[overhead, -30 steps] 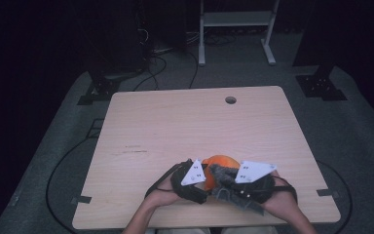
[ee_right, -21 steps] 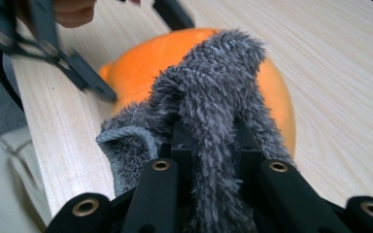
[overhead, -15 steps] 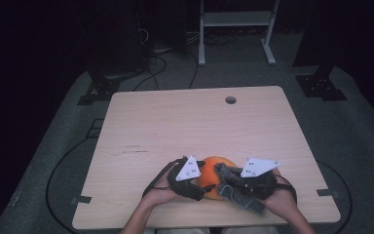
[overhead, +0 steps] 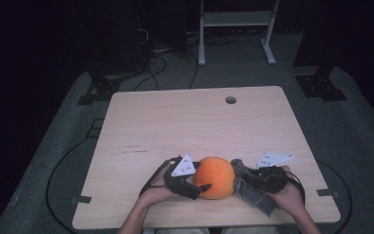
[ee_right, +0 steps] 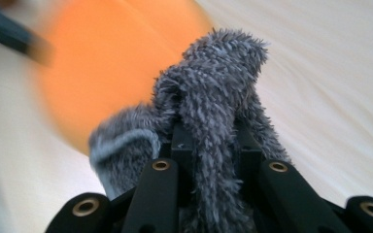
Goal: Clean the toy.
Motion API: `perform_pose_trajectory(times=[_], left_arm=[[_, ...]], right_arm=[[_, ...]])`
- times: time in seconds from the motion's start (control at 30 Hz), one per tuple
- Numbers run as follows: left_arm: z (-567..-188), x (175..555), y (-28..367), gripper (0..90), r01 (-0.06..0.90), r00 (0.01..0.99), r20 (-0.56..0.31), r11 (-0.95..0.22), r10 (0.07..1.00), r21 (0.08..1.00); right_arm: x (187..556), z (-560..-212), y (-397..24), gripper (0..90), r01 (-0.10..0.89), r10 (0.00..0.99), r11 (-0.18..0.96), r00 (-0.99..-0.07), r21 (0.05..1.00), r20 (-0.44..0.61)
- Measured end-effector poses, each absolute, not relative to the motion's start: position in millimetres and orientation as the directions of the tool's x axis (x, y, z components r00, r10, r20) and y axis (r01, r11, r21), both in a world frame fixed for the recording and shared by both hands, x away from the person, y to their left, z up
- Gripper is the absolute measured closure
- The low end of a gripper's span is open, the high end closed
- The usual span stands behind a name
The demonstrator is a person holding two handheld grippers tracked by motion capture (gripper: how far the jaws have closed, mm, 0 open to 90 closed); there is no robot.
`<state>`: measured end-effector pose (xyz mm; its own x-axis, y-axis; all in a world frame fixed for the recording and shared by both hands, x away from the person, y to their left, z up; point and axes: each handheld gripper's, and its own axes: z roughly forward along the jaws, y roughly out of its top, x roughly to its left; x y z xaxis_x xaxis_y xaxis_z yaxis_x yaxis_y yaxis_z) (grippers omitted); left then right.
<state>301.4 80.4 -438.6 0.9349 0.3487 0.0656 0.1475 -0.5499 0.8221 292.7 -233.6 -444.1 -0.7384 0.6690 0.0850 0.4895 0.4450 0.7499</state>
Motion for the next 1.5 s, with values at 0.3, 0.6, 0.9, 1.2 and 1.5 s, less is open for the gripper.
perform_pose_trajectory(times=[0.3, 0.6, 0.9, 1.2, 1.5], left_arm=[[-444.3, 304.7, 88.8, 19.8, 0.168, 0.939, 0.047, -0.574, 0.341, 0.801], [-445.0, 304.9, 89.0, 19.6, 0.168, 0.940, 0.051, -0.591, 0.336, 0.789], [-447.2, 306.1, 89.4, 19.4, 0.177, 0.941, 0.039, -0.587, 0.336, 0.790], [-449.1, 305.4, 92.7, 19.4, 0.175, 0.943, 0.038, -0.588, 0.330, 0.790], [-447.8, 302.3, 90.1, 19.3, 0.163, 0.943, 0.054, -0.597, 0.328, 0.786]], right_arm=[[286.2, -432.8, -214.8, 75.7, 0.431, 0.563, 0.378, -0.810, 0.819, 0.166], [286.9, -435.5, -226.8, 75.6, 0.466, 0.583, 0.321, -0.783, 0.825, 0.216], [288.2, -440.6, -231.8, 75.5, 0.497, 0.573, 0.304, -0.777, 0.813, 0.261], [290.3, -444.4, -233.4, 75.4, 0.508, 0.606, 0.342, -0.762, 0.790, 0.228], [294.1, -451.9, -231.9, 75.3, 0.539, 0.624, 0.366, -0.747, 0.759, 0.229]])
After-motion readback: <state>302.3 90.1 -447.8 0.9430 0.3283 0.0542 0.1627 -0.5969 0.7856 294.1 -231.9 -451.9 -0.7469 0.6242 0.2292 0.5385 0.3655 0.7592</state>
